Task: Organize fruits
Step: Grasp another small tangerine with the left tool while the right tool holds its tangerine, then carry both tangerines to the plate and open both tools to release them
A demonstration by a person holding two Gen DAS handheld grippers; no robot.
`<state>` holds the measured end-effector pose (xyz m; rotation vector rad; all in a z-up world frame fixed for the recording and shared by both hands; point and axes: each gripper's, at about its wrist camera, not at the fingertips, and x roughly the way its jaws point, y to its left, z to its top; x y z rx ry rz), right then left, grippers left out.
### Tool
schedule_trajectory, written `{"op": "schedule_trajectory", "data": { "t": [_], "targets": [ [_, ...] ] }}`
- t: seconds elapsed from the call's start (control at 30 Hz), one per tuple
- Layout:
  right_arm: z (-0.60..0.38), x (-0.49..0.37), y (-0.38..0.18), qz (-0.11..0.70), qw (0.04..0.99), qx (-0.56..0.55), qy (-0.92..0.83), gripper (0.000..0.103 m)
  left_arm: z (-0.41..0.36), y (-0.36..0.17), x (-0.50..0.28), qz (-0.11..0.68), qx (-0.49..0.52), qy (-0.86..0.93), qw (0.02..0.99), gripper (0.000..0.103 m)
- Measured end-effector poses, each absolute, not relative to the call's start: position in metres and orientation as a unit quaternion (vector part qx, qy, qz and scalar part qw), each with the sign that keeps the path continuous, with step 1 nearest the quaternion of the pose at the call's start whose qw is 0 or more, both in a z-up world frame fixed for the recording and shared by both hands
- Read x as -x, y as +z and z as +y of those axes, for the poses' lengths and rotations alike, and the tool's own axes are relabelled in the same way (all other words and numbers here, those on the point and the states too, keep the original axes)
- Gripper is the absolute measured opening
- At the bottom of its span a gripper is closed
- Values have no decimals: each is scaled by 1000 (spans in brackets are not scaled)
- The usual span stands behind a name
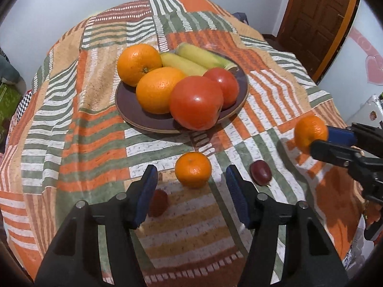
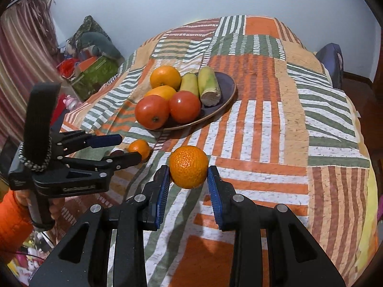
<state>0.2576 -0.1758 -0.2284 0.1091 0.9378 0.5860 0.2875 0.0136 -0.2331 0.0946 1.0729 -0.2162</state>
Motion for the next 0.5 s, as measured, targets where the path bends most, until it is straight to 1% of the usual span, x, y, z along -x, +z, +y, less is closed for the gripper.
{"op": "schedule_trajectory", "data": {
  "t": [0.13,0.23,0.27,0.5],
  "targets": [
    [-179,-261,-231,447,849,-57,278,30,13,-243,-295,521,-46,-103,846,49],
    [-180,-263,-233,448,848,-59,277,30,12,-250,-298,528,-47,-105,841,37],
    [-180,-264,-234,449,848,-59,277,30,12,-251,-298,530,-45,-108,840,35],
    [-180,-269,-237,452,846,-63,276,30,21,-243,-294,519,-30,-103,848,35]
  ]
}}
